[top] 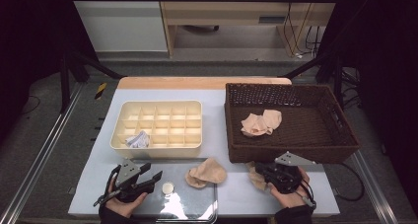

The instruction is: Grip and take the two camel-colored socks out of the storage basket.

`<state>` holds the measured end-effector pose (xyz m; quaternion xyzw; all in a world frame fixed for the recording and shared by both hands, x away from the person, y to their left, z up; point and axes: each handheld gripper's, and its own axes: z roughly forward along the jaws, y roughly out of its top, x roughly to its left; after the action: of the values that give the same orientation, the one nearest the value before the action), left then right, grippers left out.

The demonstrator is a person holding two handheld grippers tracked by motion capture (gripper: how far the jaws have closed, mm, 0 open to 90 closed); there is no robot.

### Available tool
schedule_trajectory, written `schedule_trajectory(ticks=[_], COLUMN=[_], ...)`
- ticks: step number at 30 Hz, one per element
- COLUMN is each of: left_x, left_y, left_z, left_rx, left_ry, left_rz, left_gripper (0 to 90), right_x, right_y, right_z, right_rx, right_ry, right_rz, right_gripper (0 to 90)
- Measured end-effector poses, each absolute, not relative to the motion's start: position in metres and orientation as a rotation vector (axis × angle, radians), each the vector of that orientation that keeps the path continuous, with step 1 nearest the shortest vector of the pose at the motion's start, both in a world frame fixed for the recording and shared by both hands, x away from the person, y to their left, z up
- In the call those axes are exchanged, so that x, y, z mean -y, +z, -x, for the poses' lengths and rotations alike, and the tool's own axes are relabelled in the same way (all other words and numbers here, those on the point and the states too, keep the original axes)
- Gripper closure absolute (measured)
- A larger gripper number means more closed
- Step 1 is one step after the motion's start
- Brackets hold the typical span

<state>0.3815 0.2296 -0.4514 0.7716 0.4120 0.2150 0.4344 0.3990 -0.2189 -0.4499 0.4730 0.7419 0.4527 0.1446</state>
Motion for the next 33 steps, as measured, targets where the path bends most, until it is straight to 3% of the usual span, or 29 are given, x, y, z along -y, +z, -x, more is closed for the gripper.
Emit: schedule_trajectory(ticks=[12,23,33], left_x=[-0.23,-0.231,-0.232], left_y=[-0.451,-0.45,-0.45], left_z=[-0.381,-0.38,-0.381], left_rx=[-1.02,-1.017,-1.022], left_ry=[0.531,0.529,0.531], left_rz=[-1.926,-1.926,-1.924], left_gripper=[47.4,47.5,47.5], right_x=[0.245,0.215,0.209], right_y=[-0.46,-0.463,-0.447], right_z=[-0.408,-0.391,-0.397], right_rx=[-2.125,-2.29,-2.167], right_ry=[1.215,1.287,1.282], right_rz=[-1.44,-1.357,-1.347], right_gripper=[86.1,85.6,70.3])
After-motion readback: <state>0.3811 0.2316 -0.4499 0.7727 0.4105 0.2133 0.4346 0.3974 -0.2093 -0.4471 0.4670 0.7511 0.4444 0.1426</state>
